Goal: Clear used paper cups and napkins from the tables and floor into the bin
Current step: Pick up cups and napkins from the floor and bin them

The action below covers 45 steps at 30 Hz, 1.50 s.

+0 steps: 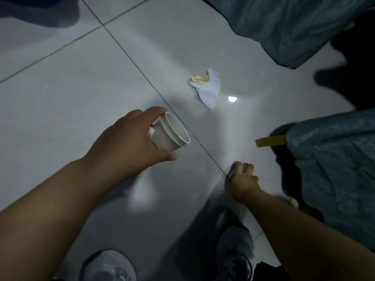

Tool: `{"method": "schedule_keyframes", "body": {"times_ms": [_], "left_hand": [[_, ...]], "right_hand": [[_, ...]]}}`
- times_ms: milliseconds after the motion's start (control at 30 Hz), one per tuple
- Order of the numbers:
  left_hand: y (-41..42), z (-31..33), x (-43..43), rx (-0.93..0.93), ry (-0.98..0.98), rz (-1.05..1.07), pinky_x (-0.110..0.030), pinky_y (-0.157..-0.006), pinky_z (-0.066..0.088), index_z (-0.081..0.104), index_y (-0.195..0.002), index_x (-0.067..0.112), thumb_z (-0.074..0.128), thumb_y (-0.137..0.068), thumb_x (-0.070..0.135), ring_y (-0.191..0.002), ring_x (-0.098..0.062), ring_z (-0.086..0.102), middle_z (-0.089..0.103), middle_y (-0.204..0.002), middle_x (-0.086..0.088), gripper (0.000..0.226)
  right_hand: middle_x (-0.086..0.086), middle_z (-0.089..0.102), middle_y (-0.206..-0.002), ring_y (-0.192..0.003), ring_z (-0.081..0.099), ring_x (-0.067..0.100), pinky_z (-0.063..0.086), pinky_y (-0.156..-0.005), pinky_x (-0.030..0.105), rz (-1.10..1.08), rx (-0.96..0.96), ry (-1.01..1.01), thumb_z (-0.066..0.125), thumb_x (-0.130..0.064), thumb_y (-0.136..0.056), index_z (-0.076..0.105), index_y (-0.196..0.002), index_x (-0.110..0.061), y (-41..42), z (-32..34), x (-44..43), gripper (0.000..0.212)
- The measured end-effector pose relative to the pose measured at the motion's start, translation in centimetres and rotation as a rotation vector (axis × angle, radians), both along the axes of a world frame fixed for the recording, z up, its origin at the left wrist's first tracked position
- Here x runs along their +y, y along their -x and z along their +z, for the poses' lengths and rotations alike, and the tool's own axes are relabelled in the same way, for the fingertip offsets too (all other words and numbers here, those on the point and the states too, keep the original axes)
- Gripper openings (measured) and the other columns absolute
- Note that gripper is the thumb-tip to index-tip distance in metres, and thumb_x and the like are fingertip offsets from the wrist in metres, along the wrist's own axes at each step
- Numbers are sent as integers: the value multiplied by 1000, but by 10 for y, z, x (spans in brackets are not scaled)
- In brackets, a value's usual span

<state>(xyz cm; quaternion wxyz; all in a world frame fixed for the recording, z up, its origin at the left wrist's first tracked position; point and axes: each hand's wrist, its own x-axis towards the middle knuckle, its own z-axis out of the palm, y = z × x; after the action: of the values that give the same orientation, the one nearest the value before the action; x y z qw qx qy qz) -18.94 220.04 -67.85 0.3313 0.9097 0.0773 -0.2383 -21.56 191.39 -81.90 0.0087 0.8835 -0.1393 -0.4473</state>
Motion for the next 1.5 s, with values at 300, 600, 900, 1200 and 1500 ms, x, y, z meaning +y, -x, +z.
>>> {"method": "schedule_keyframes", "body": {"times_ms": [300,600,900,1200,1500], "left_hand": [[-1,4,4,-7,8,31,-34,-84,47,44,-125,45,81,-57,52,-102,-14,53,54,-117,9,78],[-16,11,14,-57,-5,144,-28,-74,40,41,-127,42,78,-61,52,-98,-12,52,53,-117,10,77],[-20,4,18,-58,-10,141,-28,-74,45,40,-124,45,77,-61,53,-98,-10,53,52,-114,14,73],[-15,12,25,-59,-24,140,-28,-73,42,40,-125,45,79,-61,53,-95,-10,52,51,-113,13,76],[48,106,5,104,27,311,-25,-76,35,41,-133,39,81,-63,48,-100,-15,52,52,-121,3,81]], "right_hand": [[15,33,-134,-112,45,30,45,-95,36,174,-387,-207,58,-3,-87,40,-129,-9,-47,8,32,46],[10,30,-145,-126,43,32,43,-95,39,-28,-601,-383,55,-23,-93,24,-144,-23,-168,-4,87,59],[11,25,-149,-123,37,39,39,-99,47,465,-415,-232,55,-19,-90,28,-143,-28,-188,-28,103,60],[16,46,-118,-104,53,34,48,-86,40,472,-354,-285,57,-17,-89,49,-122,-9,-147,1,100,34],[18,47,-115,-86,56,32,48,-74,37,372,-394,-435,57,-16,-92,47,-115,-4,-70,152,87,28]]}}
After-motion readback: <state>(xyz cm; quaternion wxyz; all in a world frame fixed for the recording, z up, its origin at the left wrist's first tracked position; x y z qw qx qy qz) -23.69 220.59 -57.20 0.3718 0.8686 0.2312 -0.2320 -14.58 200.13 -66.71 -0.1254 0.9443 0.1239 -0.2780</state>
